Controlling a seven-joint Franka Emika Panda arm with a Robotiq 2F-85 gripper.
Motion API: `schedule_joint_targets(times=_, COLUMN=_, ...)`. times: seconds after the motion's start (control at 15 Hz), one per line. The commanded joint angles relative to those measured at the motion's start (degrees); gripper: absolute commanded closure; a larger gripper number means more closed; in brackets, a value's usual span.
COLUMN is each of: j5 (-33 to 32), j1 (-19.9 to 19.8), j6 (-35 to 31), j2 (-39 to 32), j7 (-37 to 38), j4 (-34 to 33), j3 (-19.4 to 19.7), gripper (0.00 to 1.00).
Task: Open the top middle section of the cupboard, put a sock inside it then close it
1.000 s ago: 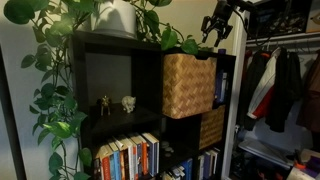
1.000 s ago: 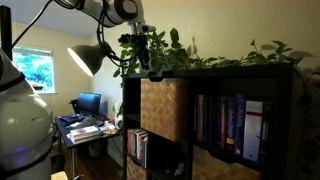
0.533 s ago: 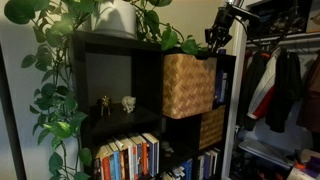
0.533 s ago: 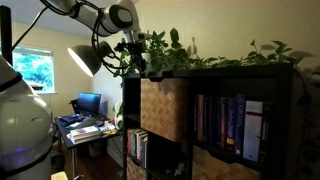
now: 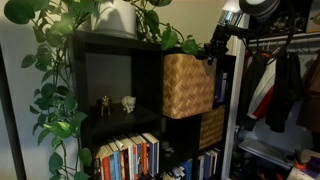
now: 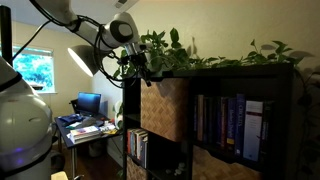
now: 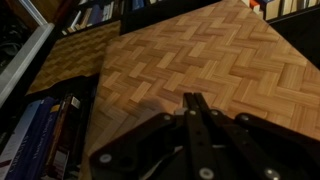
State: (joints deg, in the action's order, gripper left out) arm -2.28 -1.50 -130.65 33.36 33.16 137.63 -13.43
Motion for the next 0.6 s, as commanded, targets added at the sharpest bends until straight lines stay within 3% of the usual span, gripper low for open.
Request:
schedule_joint_targets(times=0.0, j5=-3.0, j1=-2.5, j6=-9.7, j2=1.0, j7=3.2, j4=5.4, j3=-1.7, gripper=0.94)
schedule_joint_targets(times=0.27, j5=-7.2, j1=-6.4, j6=-21.6, j2=-0.2, j7=7.3, j4=8.7, j3=-4.7, gripper=0.94)
schedule_joint_targets(times=0.53, j5=-9.7, j1=-10.6, j6=-29.2, j2=-1.9, j7=10.6, j4=9.5, j3=-8.1, gripper=0.93)
